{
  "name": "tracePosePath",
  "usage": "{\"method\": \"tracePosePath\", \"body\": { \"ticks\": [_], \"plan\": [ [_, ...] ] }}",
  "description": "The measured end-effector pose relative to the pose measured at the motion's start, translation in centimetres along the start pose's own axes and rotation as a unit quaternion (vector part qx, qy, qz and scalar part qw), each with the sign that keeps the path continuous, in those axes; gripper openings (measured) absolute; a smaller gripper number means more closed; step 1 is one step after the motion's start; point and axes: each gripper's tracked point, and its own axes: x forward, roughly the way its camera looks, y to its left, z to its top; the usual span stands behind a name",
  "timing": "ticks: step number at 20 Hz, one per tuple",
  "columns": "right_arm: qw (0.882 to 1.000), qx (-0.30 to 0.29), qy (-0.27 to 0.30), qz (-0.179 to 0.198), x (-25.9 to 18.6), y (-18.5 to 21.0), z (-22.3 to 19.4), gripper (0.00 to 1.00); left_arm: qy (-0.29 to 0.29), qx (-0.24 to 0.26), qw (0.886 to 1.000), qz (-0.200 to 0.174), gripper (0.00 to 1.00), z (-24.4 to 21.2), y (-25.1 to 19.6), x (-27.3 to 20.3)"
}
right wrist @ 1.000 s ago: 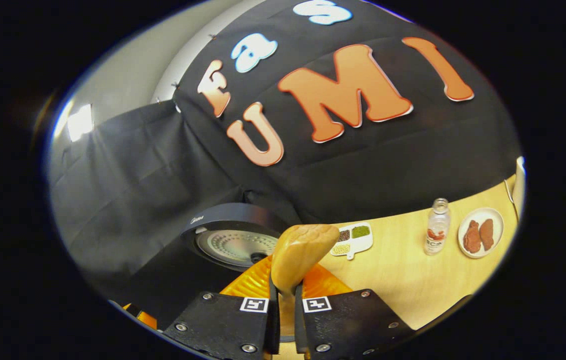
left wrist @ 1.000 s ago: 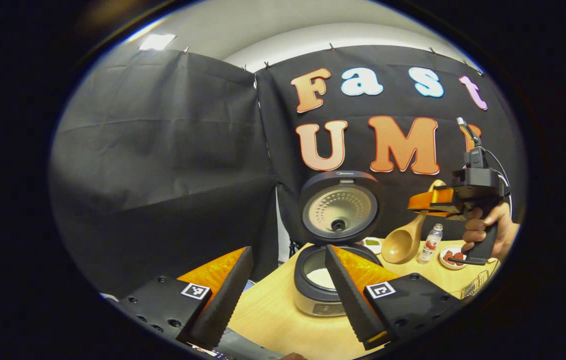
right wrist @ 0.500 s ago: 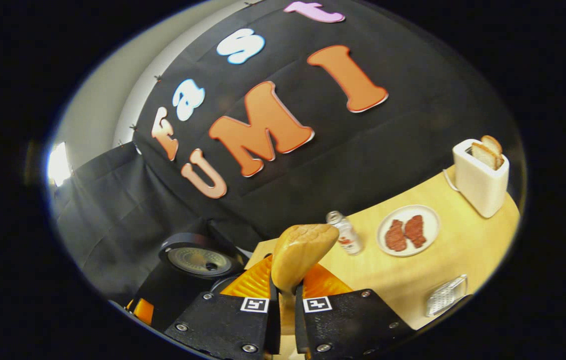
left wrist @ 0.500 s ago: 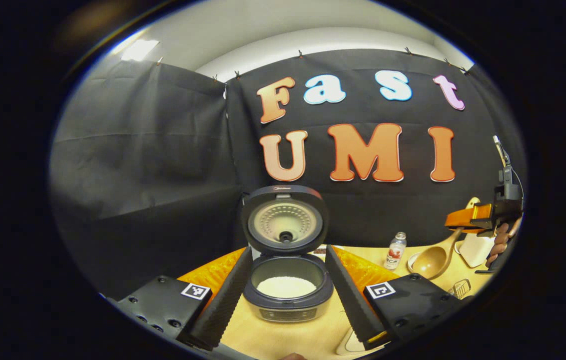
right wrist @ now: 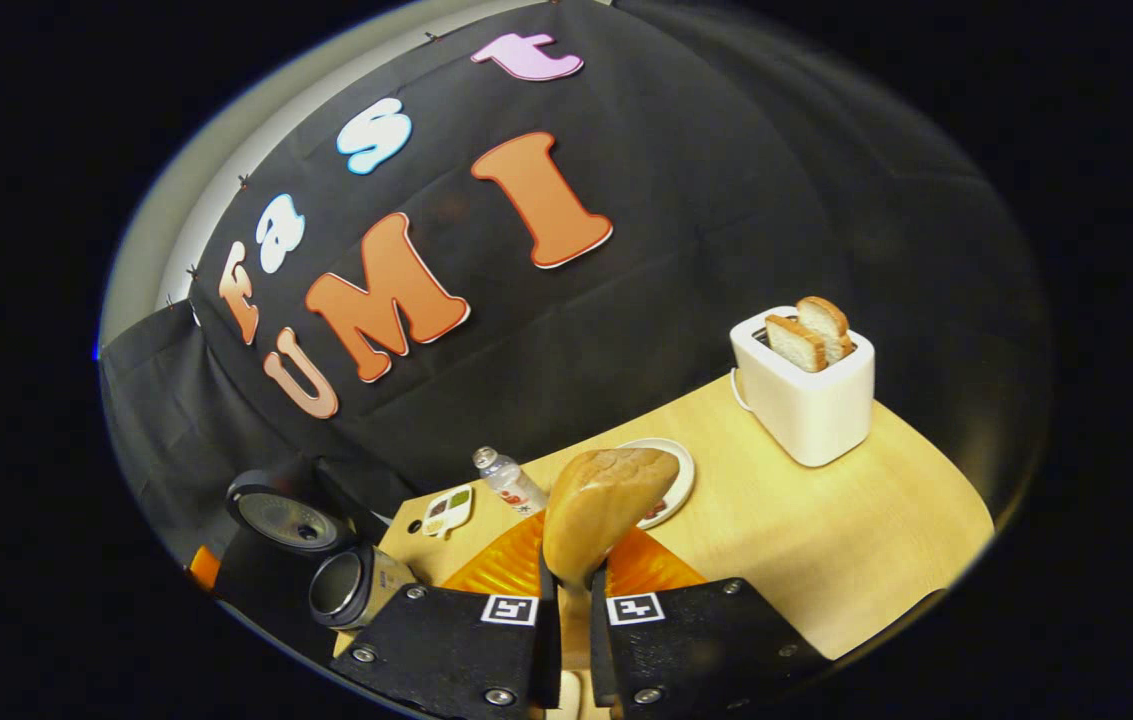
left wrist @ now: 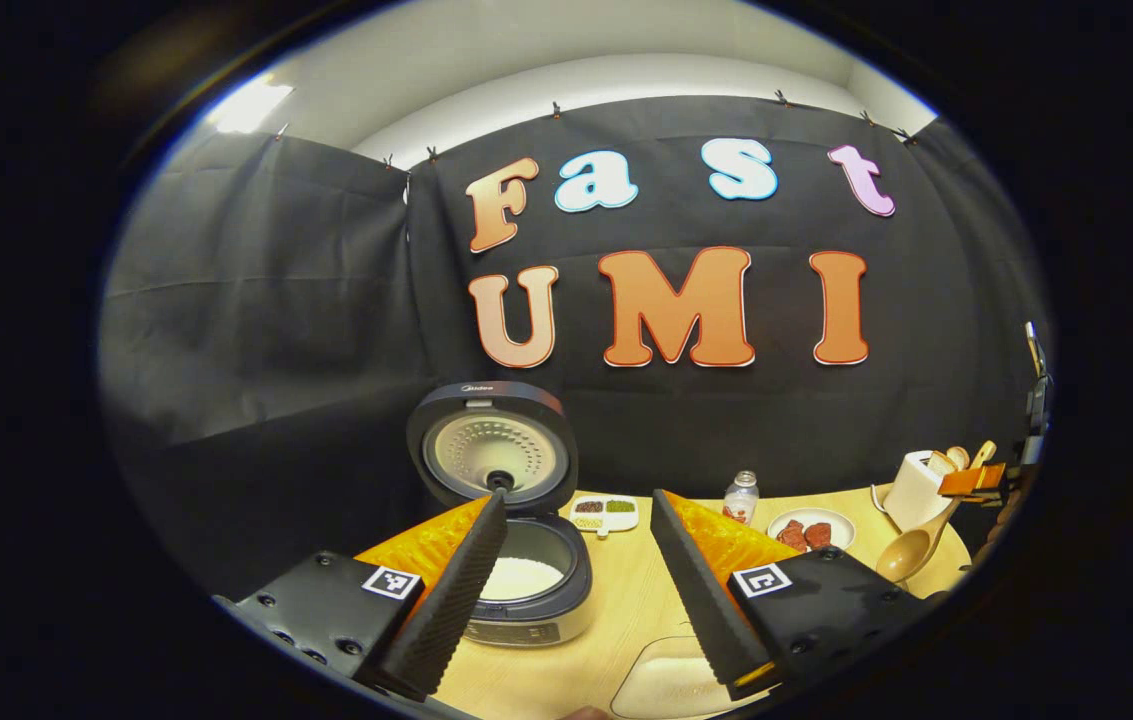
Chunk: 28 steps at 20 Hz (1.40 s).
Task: Close the left gripper, press the button to open the rice cooker; take a wooden spoon from the chopstick holder with the right hand, scoop a spoonful of rice and pour it into the rice cooker, then put the wooden spoon back into the chopstick holder.
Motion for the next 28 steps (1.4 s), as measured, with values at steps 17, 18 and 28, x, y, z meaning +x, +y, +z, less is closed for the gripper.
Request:
{"method": "tracePosePath", "body": {
  "ticks": [17, 18, 28],
  "plan": [
    [0.996, -0.016, 0.077, -0.043, 4.2, -7.5, -9.6, 0.17, 0.003, 0.014, 0.999, 0.051, 0.90, 1.5, 2.5, -1.9],
    [0.995, -0.017, 0.087, -0.049, 4.2, -7.8, -10.3, 0.18, 0.003, 0.013, 0.999, 0.053, 0.90, 1.5, 2.8, -1.7],
    [0.986, -0.028, 0.123, -0.106, 1.0, -9.8, -8.3, 0.43, -0.020, -0.015, 0.997, 0.068, 1.00, 5.0, 6.4, 2.5]
  ]
}}
